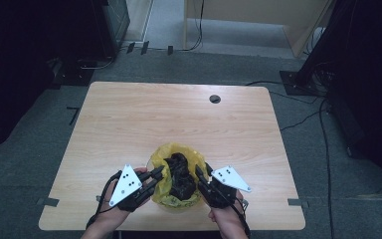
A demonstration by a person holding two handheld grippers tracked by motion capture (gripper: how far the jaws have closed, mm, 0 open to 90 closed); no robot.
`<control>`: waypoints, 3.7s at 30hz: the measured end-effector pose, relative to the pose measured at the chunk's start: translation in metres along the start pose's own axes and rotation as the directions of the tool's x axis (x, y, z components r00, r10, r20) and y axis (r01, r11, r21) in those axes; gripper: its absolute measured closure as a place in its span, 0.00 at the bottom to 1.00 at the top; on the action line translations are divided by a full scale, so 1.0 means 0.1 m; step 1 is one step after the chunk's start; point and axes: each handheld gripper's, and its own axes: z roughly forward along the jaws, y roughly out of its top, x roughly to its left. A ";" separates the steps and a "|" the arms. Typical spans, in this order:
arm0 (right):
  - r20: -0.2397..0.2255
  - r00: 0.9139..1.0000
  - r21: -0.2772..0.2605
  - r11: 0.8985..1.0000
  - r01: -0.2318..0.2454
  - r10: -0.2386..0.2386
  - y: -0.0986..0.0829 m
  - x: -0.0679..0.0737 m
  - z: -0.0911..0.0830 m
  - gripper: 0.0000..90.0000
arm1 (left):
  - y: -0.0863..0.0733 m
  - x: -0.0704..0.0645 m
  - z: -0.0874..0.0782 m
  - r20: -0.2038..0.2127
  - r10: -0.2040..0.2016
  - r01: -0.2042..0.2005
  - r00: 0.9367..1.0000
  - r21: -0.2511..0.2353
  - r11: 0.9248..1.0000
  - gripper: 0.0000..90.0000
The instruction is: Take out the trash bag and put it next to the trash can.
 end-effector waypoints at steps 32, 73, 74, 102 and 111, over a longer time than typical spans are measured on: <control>-0.109 0.976 0.276 0.949 -0.152 0.188 -0.49 -0.55 0.22 0.99 | -0.02 0.05 0.00 -0.054 -0.011 0.014 0.998 0.050 0.999 0.98; -0.362 0.927 0.007 0.994 0.110 -0.100 0.48 0.14 -0.30 0.47 | 0.19 0.07 0.00 -0.023 -0.185 0.185 0.982 -0.012 0.983 0.97; -0.373 0.922 0.015 0.994 0.112 -0.099 0.48 0.13 -0.33 0.44 | 0.20 0.08 0.00 -0.024 -0.187 0.186 0.982 -0.016 0.982 0.96; -0.412 0.885 0.066 0.962 0.266 -0.217 0.19 0.13 -0.31 0.89 | 0.19 0.21 -0.14 -0.041 -0.216 0.214 0.976 -0.054 0.975 0.72; -0.342 0.915 -0.014 0.975 0.221 -0.212 0.22 0.08 -0.37 0.97 | 0.20 0.23 -0.22 0.037 -0.146 0.148 0.989 -0.053 0.988 0.26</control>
